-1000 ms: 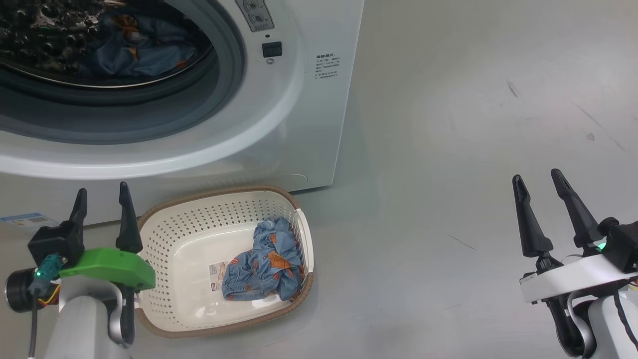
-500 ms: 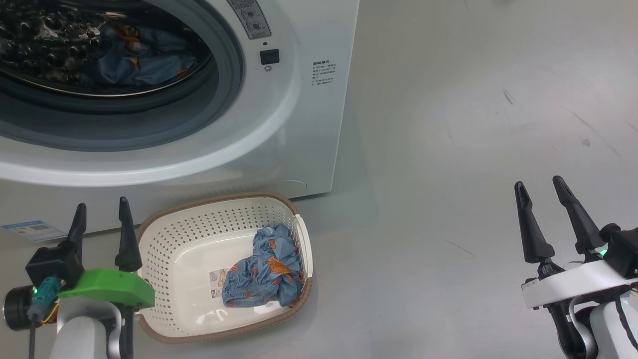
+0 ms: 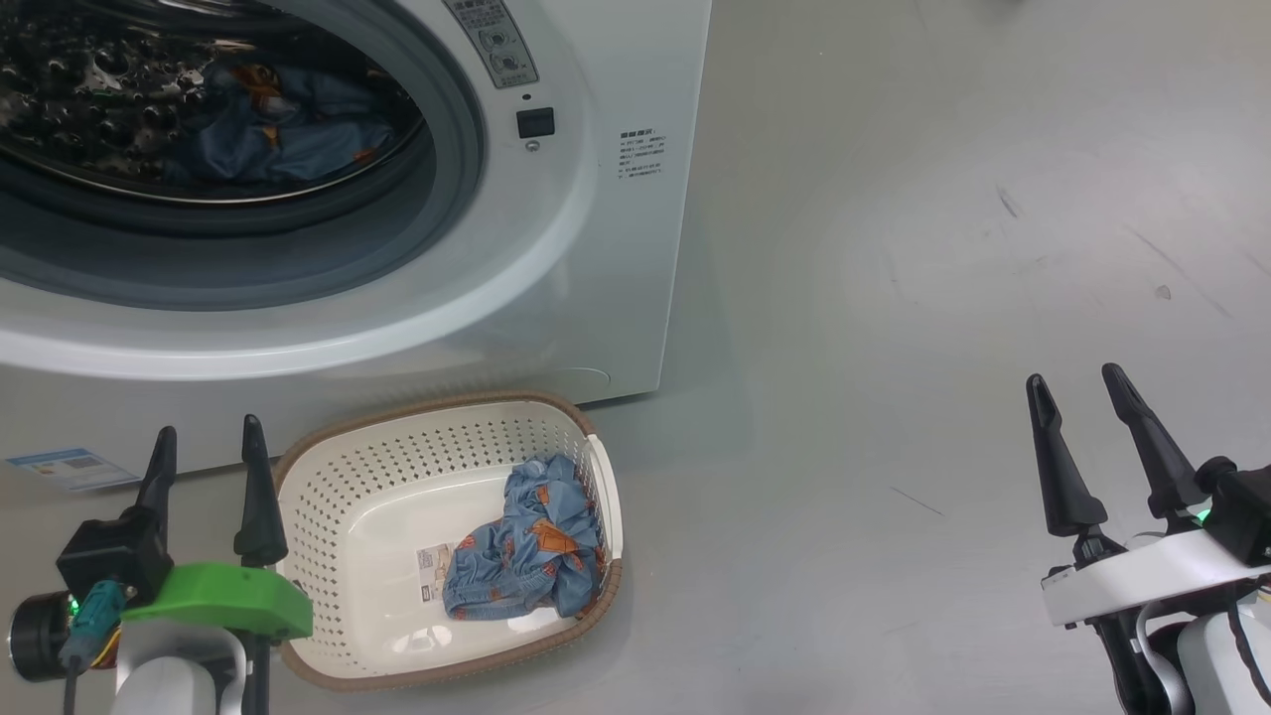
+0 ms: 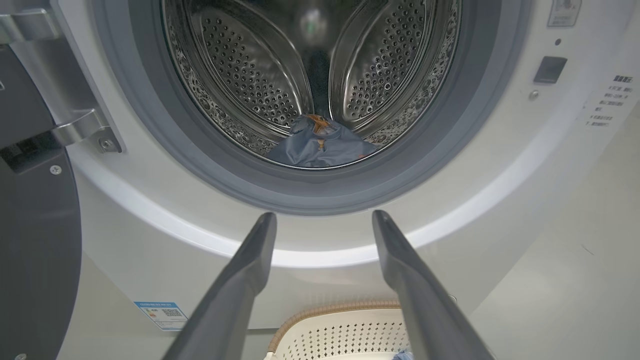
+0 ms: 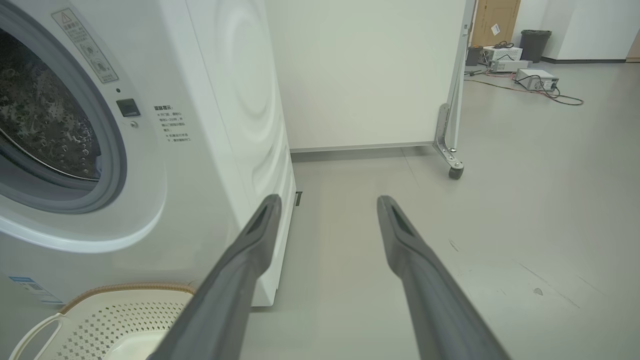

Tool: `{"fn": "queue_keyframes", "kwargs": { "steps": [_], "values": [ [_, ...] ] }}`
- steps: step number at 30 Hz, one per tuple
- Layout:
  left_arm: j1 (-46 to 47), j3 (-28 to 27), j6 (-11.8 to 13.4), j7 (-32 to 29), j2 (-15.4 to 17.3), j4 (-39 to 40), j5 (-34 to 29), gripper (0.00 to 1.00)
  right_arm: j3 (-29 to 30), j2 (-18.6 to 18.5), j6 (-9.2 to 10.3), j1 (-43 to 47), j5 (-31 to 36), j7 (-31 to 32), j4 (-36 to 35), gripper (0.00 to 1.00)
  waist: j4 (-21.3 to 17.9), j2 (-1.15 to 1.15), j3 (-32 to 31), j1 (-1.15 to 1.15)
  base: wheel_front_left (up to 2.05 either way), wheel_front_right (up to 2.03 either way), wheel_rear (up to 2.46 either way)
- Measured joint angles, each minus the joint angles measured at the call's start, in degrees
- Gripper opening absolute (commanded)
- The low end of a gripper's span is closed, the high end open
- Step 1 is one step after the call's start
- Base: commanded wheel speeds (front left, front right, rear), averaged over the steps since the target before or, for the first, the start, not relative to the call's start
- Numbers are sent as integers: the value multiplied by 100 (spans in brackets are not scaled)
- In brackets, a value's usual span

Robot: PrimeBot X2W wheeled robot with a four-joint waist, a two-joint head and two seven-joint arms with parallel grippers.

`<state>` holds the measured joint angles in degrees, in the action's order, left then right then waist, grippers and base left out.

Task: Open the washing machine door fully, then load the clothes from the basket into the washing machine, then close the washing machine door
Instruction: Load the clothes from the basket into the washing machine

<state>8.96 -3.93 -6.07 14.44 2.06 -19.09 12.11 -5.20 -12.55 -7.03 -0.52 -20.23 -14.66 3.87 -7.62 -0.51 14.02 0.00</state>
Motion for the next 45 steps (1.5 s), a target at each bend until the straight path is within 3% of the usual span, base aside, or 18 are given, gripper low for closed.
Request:
{"fn": "queue_keyframes", "kwargs": {
  "steps": [11, 27, 36, 45],
  "values": [
    [-138, 236, 13, 0, 0, 19, 153, 100, 2, -3, 0, -1, -1, 0, -22, 100, -5, 0, 0, 0, 0, 0, 0],
    [-175, 1107, 4, -42, 3, -1077, 582, 100, -69, 10, 0, -62, -8, 0, -151, 100, -39, 0, 289, 0, 0, 0, 0],
    [402, 1543, -47, -441, 4, -1763, 1055, 100, -114, 45, 0, -366, -9, 0, -231, 100, -93, 0, 668, 0, 0, 0, 0],
    [910, 1870, -80, -739, 4, -2307, 1069, 100, -215, 135, 0, -619, -9, 0, -265, 100, -185, 0, 1044, 0, 0, 0, 0]
  ]
}}
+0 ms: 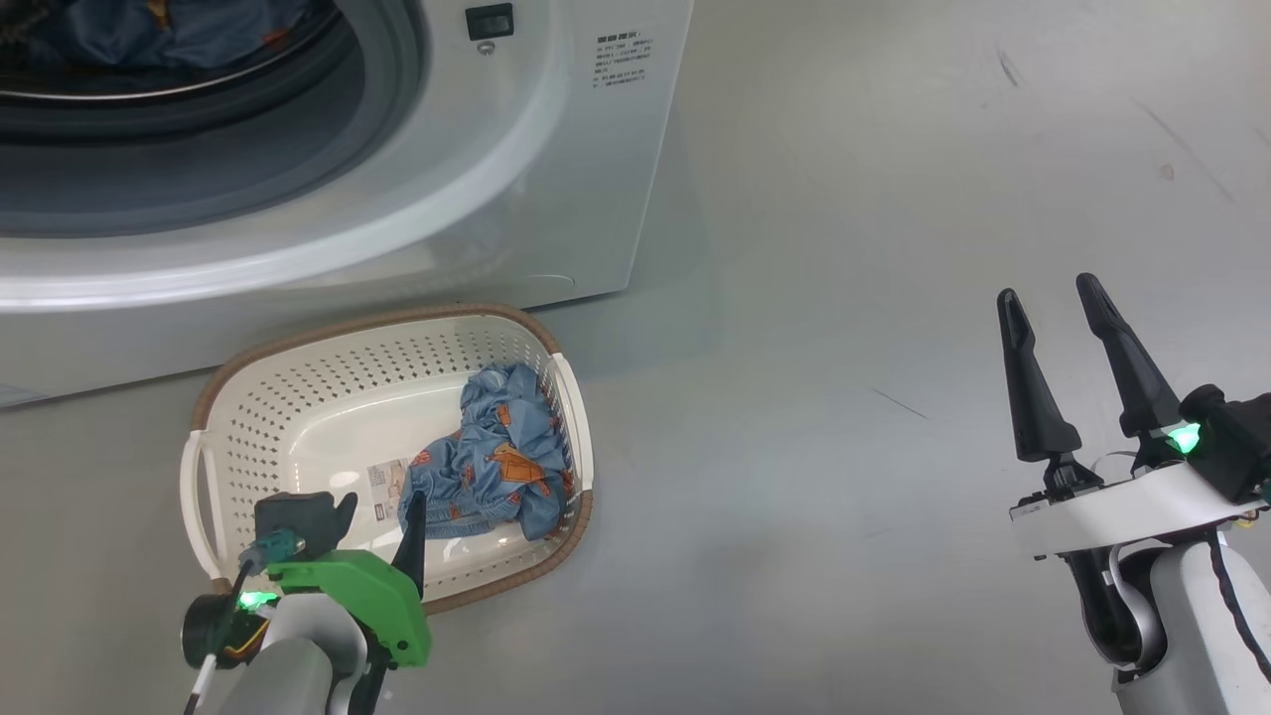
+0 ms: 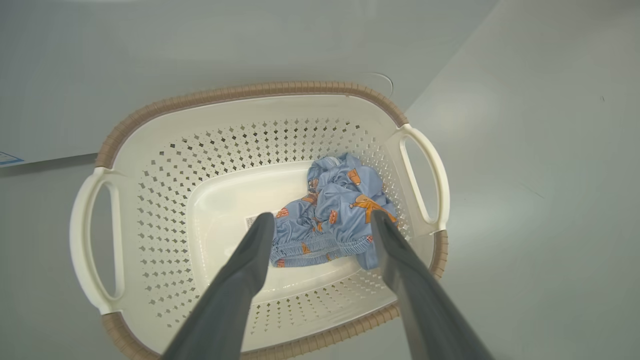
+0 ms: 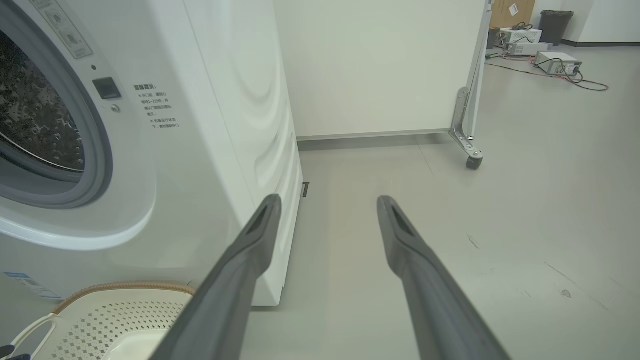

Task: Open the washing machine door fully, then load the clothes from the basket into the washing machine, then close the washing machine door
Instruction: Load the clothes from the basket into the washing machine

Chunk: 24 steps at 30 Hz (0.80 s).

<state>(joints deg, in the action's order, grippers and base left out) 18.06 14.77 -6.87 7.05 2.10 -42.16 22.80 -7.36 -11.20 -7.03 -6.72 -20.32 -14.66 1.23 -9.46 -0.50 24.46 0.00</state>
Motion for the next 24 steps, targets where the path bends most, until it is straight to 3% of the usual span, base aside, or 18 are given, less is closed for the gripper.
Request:
{"fn": "queue_keyframes", "kwargs": {
  "steps": [24],
  "values": [
    [1569, 851, -24, -582, 14, -1047, -55, 100, -152, 250, 0, -705, -33, 0, -148, 100, -350, 0, 1375, 0, 0, 0, 0]
  ]
}}
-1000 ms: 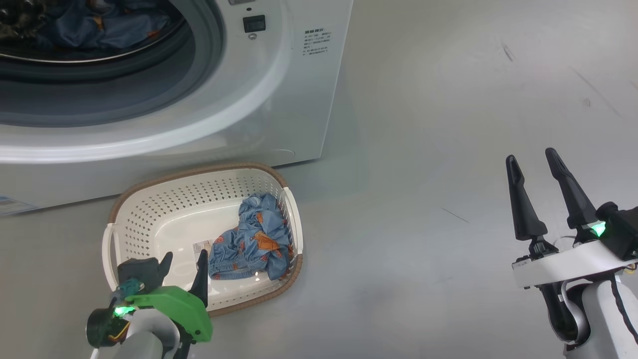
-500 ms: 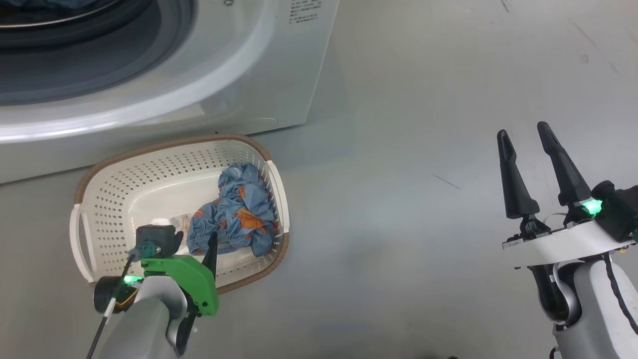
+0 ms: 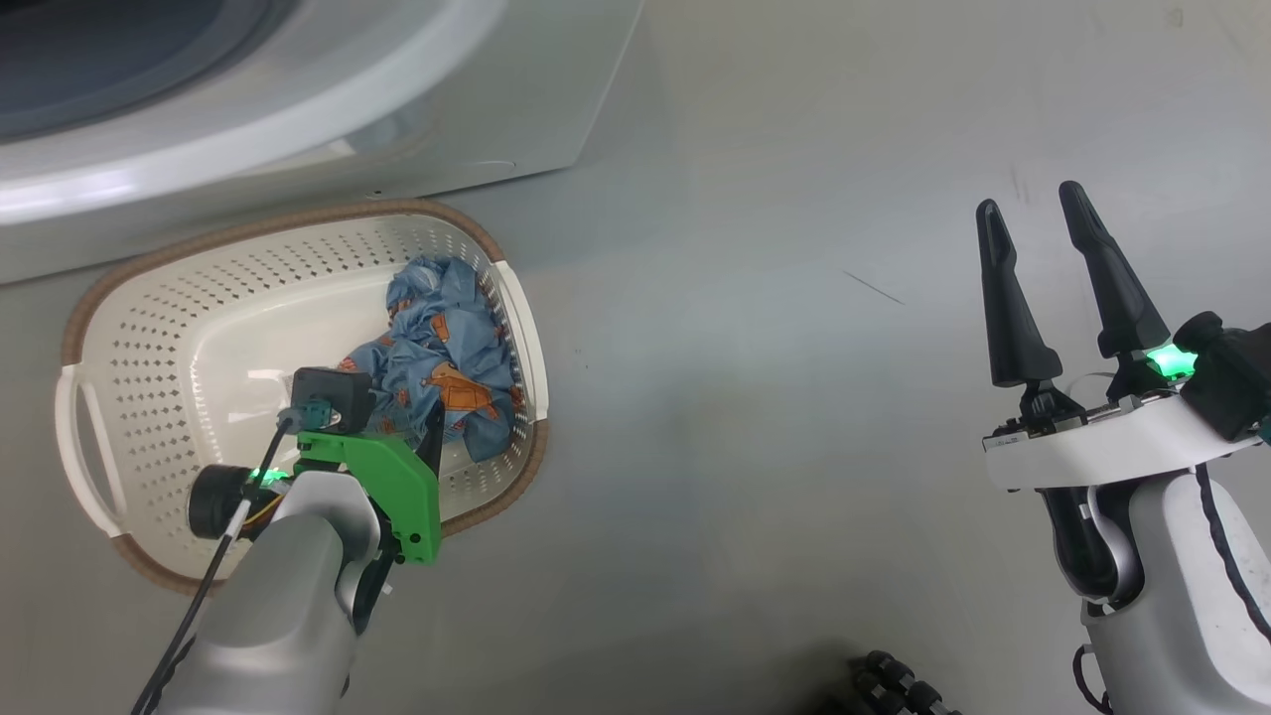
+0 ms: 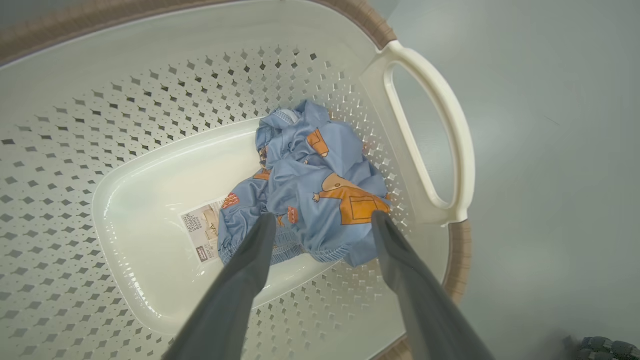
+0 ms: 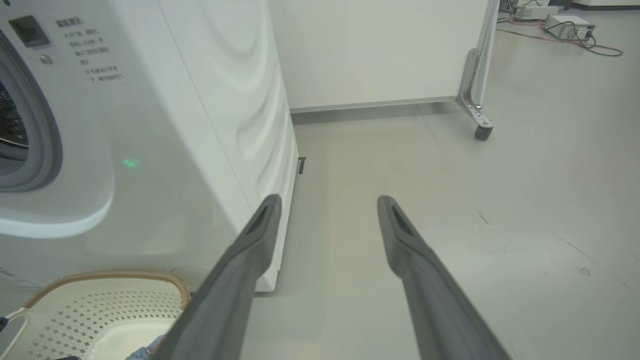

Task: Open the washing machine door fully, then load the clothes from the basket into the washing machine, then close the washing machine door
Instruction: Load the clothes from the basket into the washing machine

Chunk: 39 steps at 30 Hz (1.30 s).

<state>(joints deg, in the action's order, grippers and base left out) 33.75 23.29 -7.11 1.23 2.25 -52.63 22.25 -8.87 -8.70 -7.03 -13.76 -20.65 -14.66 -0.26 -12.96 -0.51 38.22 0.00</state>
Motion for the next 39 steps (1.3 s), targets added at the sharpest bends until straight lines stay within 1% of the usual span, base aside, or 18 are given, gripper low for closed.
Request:
{"fn": "queue_keyframes", "kwargs": {
  "steps": [12, 19, 33, 34, 35, 37, 39],
  "values": [
    [505, 341, 0, -247, 175, -275, 149, 100, -73, 129, 0, -325, 0, 0, -35, 100, -152, 0, 591, 0, 0, 0, 0],
    [773, 536, 0, -268, 190, -318, 272, 100, -49, 163, 0, -390, 0, 0, -36, 100, -263, 0, 868, 0, 0, 0, 0],
    [1105, 910, 0, -354, 293, -509, 625, 100, -76, 249, 0, -586, 0, 0, -35, 100, -422, 0, 1129, 0, 0, 0, 0],
    [1115, 940, 0, -369, 292, -525, 664, 95, -54, 248, 0, -586, 0, 0, -35, 100, -425, 0, 1132, 0, 0, 0, 0],
    [1120, 973, 0, -369, 293, -536, 705, 55, -38, 247, 0, -586, 0, 0, -35, 100, -426, 0, 1134, 0, 0, 0, 0],
    [1124, 1022, 0, -369, 293, -549, 793, 0, -21, 246, 0, -590, 0, 0, -34, 100, -425, 0, 1134, 0, 0, 0, 0],
    [1125, 1062, 0, -368, 293, -552, 860, 0, -7, 243, 0, -609, 0, 0, -34, 100, -420, 0, 1128, 0, 0, 0, 0]
  ]
}}
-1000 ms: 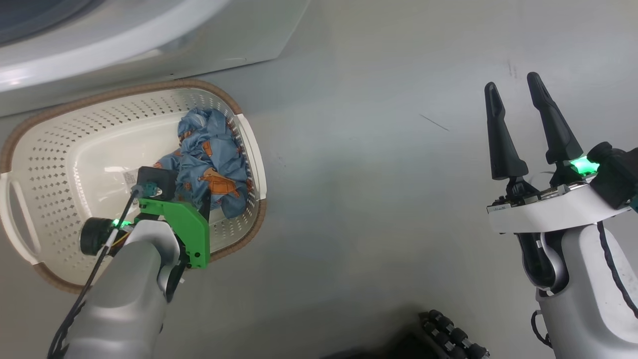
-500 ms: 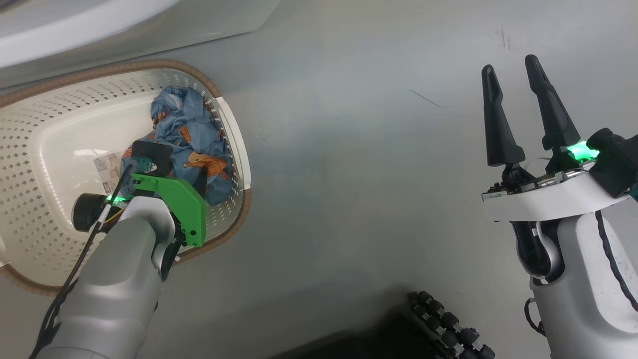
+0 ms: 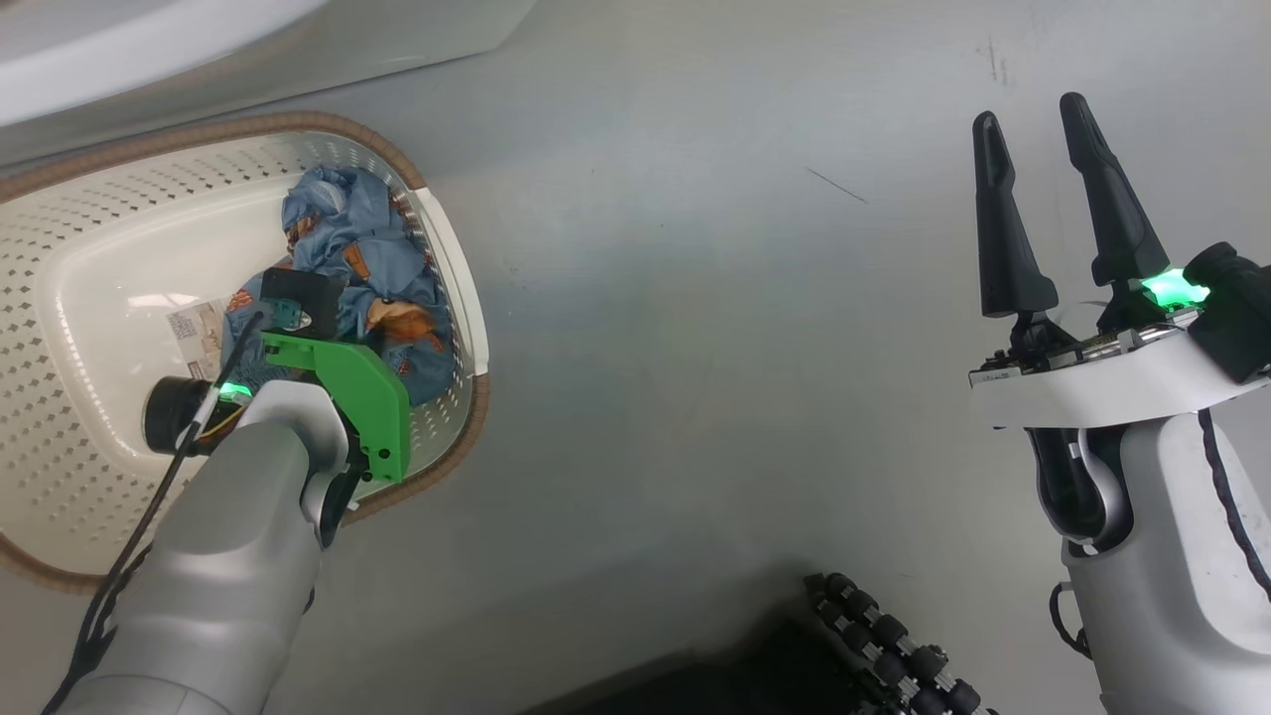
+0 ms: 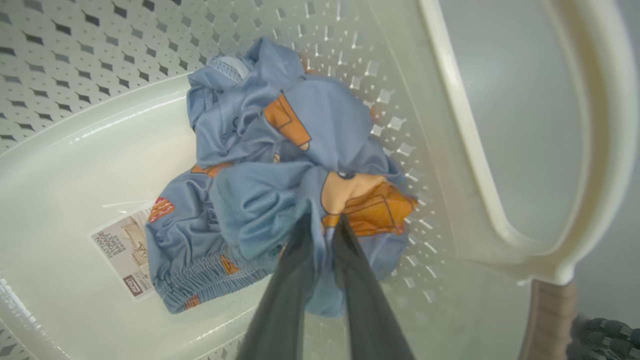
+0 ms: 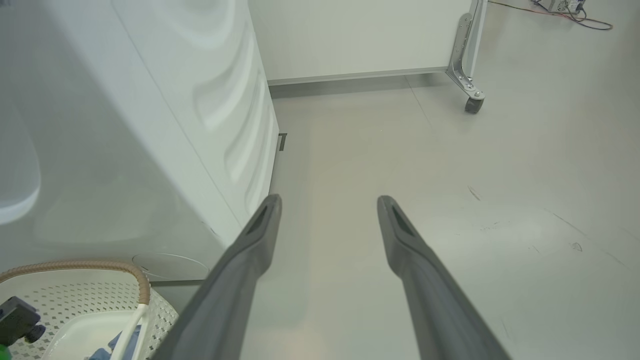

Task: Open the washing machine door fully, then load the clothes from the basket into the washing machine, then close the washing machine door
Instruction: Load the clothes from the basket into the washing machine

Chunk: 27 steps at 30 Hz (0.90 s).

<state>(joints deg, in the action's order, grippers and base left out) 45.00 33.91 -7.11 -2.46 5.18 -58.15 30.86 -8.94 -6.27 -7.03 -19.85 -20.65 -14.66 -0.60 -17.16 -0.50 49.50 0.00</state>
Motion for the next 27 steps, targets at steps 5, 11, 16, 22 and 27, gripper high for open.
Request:
{"fn": "queue_keyframes", "kwargs": {
  "steps": [5, 11, 16, 22, 27],
  "values": [
    [19, 94, 0, 89, -13, 11, 122, 0, 73, -9, 0, -58, 12, 0, 0, 100, 41, 0, -30, 0, 0, 0, 0],
    [18, 34, 0, 382, -25, 13, 494, 0, 96, -35, 0, -73, 41, 0, 27, 100, 162, 0, -167, 0, 0, 0, 0],
    [-37, 32, 0, 679, -23, 2, 723, 0, 92, -98, 0, -74, 56, 0, 105, 100, 268, 0, -369, 0, 0, 0, 0],
    [-238, -11, 0, 1106, -26, -11, 943, 0, 104, -175, 0, -55, 62, 0, 220, 100, 406, 0, -700, 0, 0, 0, 0],
    [-502, -14, 0, 1417, -26, -34, 1117, 0, 118, -243, 0, 83, 63, 0, 308, 100, 528, 0, -1031, 0, 0, 0, 0]
  ]
}}
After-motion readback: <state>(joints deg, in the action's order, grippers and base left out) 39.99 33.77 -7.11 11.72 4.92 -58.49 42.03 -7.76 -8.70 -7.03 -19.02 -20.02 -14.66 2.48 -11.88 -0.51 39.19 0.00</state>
